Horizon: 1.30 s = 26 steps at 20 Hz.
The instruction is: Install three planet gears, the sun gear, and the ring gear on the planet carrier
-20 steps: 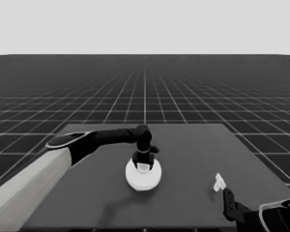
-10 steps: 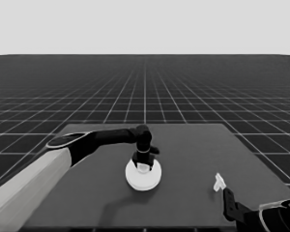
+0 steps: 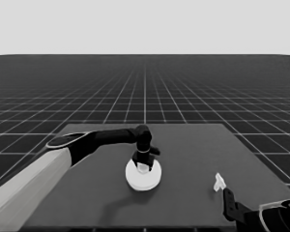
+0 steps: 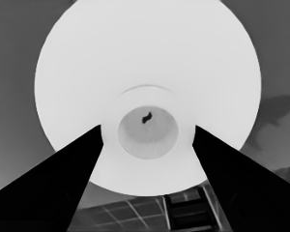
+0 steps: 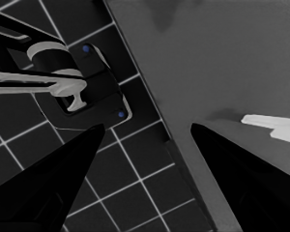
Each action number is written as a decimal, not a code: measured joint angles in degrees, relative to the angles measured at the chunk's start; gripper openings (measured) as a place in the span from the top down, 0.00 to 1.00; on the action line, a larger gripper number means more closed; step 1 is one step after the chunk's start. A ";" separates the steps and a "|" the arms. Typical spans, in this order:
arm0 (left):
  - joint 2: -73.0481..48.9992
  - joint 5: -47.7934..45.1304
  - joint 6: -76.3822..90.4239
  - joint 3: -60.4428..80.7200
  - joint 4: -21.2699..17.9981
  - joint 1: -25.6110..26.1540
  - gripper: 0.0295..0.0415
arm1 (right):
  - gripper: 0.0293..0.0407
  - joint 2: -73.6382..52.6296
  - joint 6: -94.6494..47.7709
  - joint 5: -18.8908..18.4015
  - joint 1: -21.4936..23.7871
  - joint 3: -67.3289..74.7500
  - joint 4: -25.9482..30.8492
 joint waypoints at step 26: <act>0.00 -0.01 10.69 0.00 0.00 0.00 0.25 | 0.19 0.00 0.00 0.00 0.00 0.00 0.00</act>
